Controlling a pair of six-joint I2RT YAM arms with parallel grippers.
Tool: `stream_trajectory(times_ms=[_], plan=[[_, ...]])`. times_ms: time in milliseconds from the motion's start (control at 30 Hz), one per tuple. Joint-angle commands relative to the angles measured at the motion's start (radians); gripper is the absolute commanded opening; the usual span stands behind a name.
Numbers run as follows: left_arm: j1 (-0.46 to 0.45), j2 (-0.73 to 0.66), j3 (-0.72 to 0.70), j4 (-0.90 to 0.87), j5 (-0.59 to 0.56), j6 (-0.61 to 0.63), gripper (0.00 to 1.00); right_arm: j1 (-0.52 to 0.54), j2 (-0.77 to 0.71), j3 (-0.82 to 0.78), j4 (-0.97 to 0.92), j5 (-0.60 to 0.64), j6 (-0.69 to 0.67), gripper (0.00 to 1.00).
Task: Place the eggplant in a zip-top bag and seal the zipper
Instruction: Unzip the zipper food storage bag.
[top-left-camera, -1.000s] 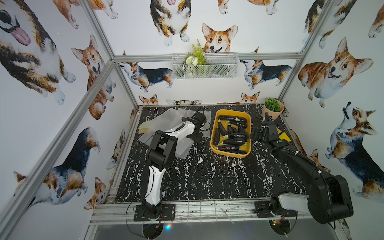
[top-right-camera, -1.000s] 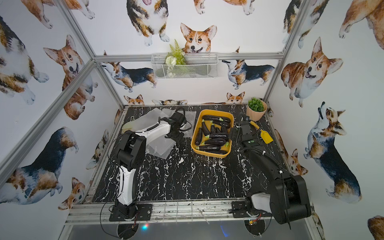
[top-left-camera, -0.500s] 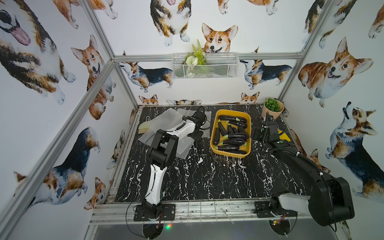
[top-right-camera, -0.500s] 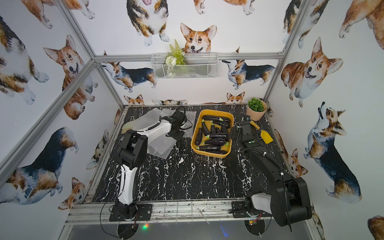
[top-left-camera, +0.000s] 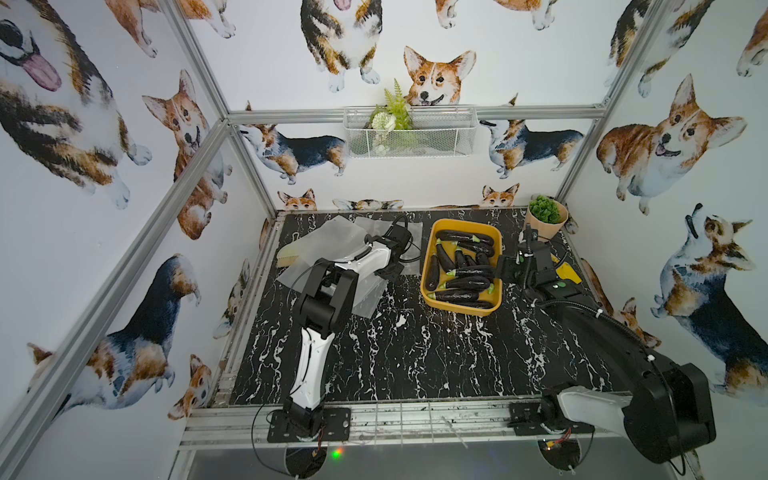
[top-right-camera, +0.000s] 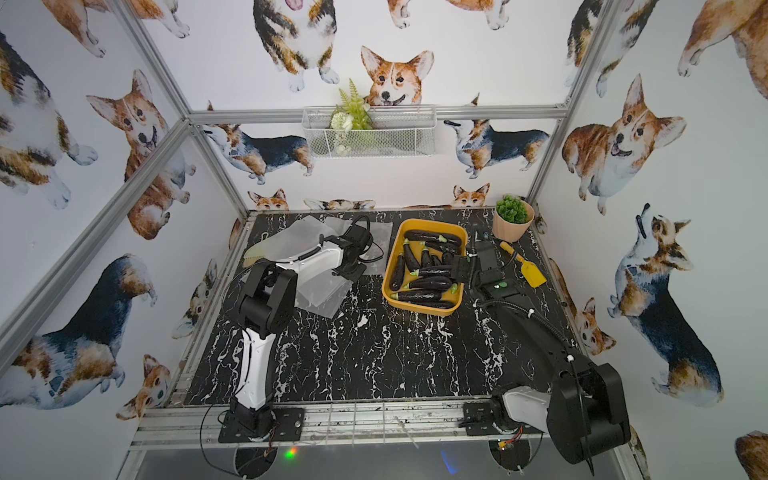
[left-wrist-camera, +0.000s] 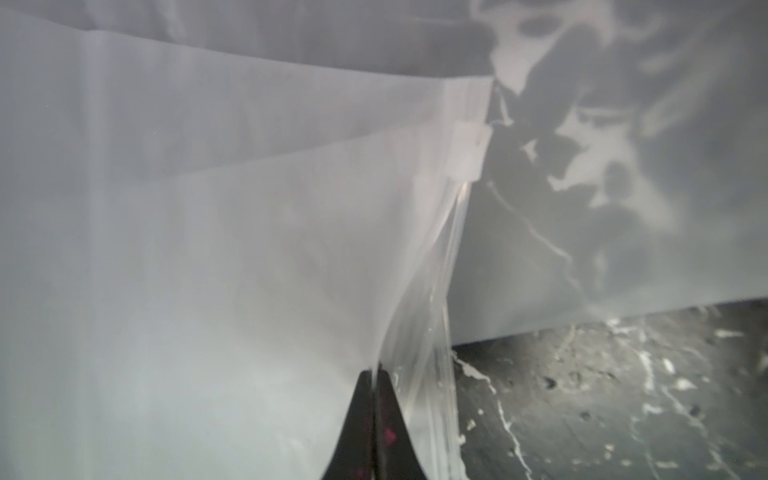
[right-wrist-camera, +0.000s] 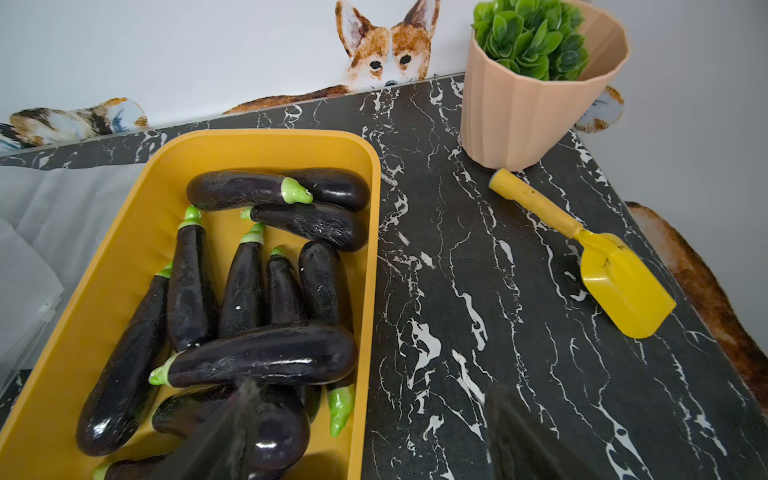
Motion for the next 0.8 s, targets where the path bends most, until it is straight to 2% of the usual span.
stream_trajectory(times_ms=[0,133,233,333,400,600,767], plan=[[0.003,-0.07,0.0,0.005,-0.04,-0.018,0.0,0.056,-0.015,0.038,-0.092,-0.114,-0.013,0.85],[0.005,-0.21,0.004,-0.117,0.099,-0.102,0.0,0.22,0.026,0.102,-0.169,-0.249,0.01,0.83],[0.009,-0.317,-0.056,-0.159,0.258,-0.19,0.0,0.323,0.047,0.095,-0.08,-0.301,0.114,0.78],[0.009,-0.43,-0.187,-0.101,0.428,-0.305,0.0,0.399,0.069,0.095,0.025,-0.328,0.213,0.75],[0.008,-0.494,-0.276,-0.029,0.496,-0.376,0.0,0.445,0.08,0.096,0.068,-0.314,0.262,0.74],[0.007,-0.599,-0.439,0.149,0.634,-0.522,0.0,0.504,0.079,-0.011,0.212,-0.29,0.464,0.72],[-0.009,-0.581,-0.459,0.178,0.643,-0.526,0.0,0.516,0.142,-0.036,0.327,-0.247,0.56,0.71]])
